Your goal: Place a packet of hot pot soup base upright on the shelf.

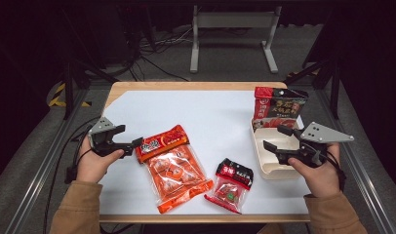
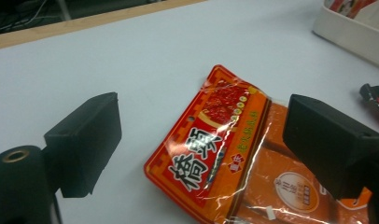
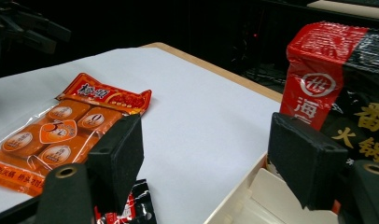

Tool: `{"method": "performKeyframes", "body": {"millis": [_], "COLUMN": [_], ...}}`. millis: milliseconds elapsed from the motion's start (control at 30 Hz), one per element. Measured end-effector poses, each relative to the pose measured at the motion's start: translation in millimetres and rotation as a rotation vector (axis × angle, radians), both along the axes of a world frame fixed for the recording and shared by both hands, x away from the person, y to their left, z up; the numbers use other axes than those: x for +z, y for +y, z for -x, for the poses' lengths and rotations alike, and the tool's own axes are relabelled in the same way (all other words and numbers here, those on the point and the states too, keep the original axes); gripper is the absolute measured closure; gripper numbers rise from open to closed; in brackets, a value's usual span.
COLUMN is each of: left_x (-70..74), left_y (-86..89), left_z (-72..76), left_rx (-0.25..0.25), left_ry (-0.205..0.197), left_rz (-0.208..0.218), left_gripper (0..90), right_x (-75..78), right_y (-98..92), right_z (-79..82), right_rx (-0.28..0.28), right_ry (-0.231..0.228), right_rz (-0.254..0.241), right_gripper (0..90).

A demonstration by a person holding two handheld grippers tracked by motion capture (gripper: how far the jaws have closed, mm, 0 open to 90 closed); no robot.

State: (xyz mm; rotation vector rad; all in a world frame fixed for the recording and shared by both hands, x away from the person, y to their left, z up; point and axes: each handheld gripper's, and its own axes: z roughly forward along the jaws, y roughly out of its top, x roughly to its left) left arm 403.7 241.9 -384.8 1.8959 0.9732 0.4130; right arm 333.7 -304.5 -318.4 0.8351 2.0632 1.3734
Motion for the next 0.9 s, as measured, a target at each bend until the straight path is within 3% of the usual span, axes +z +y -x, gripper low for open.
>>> {"method": "performKeyframes", "body": {"millis": [233, 467, 767, 900], "left_x": [-6.0, -19.1, -44.6, -52.6], "left_y": [6.9, 6.8, 6.7, 6.1], "left_z": [-3.8, -10.9, -24.5, -27.4], "left_rx": [0.027, 0.032, 0.099, 0.073], "left_ry": [0.0, 0.028, 0.145, 0.188], "left_rz": [0.027, 0.017, 0.024, 0.049], "left_gripper": [14.9, 18.9, 23.4, 27.5], "right_x": [-3.6, -6.6, -7.6, -9.0], "right_y": [7.5, 13.7, 17.5, 17.9], "right_z": [0.2, 0.5, 0.8, 0.1], "right_rx": [0.02, 0.036, 0.043, 0.04], "right_ry": [-0.001, 0.003, 0.0, 0.004], "right_rz": [0.01, 0.015, 0.023, 0.029], "right_gripper": [26.8, 26.6, 26.5, 26.5]}}
